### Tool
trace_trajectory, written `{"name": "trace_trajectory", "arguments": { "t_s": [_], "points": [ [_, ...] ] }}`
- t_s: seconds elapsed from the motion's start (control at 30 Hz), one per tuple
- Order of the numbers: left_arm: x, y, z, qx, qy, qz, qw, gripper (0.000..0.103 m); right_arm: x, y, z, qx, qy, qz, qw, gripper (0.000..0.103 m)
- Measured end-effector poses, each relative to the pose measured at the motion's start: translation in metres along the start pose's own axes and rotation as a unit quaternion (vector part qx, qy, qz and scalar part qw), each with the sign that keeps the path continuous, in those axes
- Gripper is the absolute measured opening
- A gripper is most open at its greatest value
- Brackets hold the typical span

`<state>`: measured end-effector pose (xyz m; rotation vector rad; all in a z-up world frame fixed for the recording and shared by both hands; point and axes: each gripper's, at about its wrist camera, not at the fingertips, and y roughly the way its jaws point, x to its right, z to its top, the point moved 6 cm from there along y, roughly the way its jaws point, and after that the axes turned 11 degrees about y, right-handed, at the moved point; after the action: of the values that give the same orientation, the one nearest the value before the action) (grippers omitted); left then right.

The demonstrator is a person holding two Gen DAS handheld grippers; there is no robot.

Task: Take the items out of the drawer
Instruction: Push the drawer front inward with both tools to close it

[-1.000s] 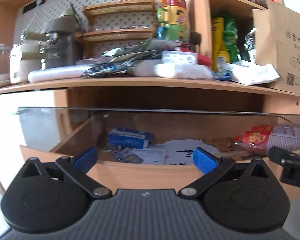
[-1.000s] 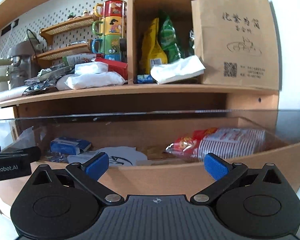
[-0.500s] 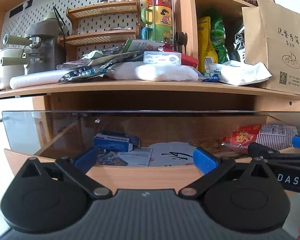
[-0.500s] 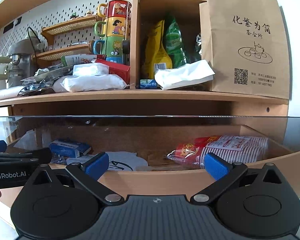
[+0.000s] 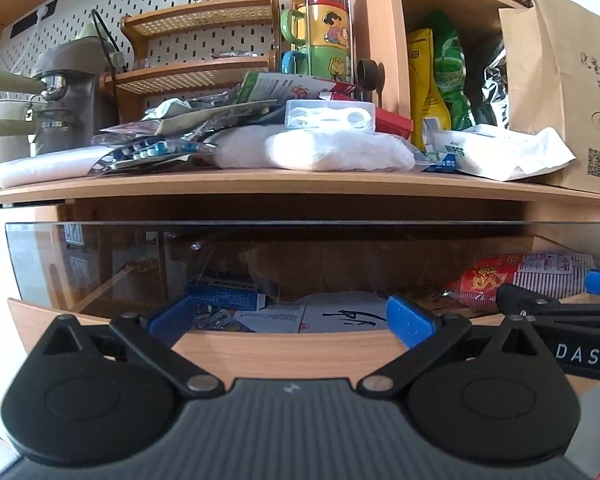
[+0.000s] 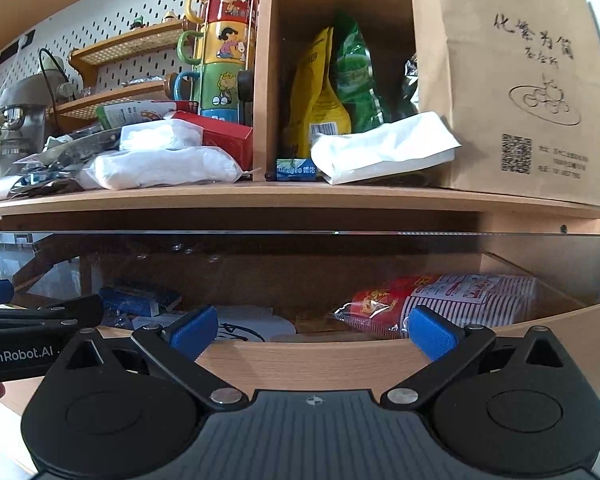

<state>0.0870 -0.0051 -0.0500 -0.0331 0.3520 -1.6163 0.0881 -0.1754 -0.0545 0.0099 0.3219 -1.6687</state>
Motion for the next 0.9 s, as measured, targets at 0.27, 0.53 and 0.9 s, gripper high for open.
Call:
{"name": "trace_trajectory", "arguments": {
  "t_s": [0.27,0.53,0.9],
  "points": [
    [-0.002,0.041,0.01,0.002,0.001,-0.002,1.0,0.103,-0.003,0.039,0.008,-0.004,0.002,-0.011,1.0,0.103],
    [-0.003,0.074,0.017,0.005,0.001,-0.001,1.0,0.103,-0.004,0.068,0.013,-0.005,0.007,-0.019,1.0,0.103],
    [-0.003,0.091,0.021,0.008,0.003,0.002,1.0,0.103,-0.004,0.077,0.014,0.002,0.017,-0.023,1.0,0.103]
  ]
}}
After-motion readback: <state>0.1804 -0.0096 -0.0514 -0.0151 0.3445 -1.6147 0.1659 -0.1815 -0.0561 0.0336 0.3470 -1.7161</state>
